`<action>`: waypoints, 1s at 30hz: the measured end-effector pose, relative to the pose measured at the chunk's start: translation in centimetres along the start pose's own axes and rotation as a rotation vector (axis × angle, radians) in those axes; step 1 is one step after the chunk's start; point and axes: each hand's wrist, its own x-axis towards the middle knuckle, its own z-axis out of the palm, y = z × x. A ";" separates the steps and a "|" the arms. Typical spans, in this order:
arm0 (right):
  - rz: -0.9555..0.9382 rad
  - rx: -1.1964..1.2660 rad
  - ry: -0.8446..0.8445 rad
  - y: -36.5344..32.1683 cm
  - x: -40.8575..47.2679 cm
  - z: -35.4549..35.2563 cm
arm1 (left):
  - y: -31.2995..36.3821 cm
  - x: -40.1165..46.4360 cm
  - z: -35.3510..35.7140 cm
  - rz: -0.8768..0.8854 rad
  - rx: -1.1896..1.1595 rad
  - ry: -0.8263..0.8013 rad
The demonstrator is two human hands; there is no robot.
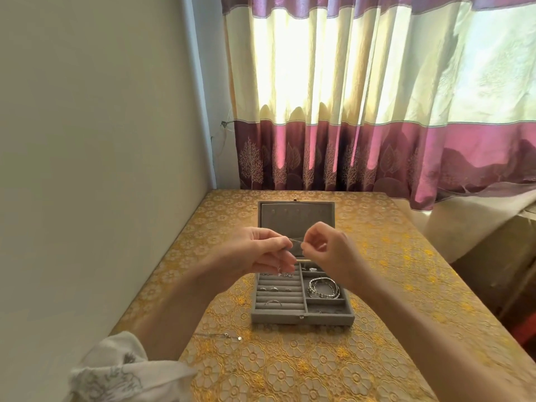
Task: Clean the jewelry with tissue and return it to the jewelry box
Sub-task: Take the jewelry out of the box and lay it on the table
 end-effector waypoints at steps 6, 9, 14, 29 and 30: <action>0.165 0.222 -0.098 0.9 -3.2 3.1 | -1.2 -0.7 0.4 -0.037 0.001 0.019; 0.238 0.235 -0.144 1.0 -4.3 4.3 | -2.1 -1.5 0.1 -0.056 -0.148 0.043; 0.397 0.354 -0.059 0.2 -6.4 5.8 | -4.6 -2.2 0.0 -0.072 -0.483 0.252; 0.606 0.838 -0.153 -3.0 -8.0 6.4 | -7.1 -3.4 1.7 -0.007 -0.598 0.353; 0.613 0.840 -0.144 -3.1 -7.9 6.3 | -7.0 -3.5 1.8 -0.003 -0.592 0.350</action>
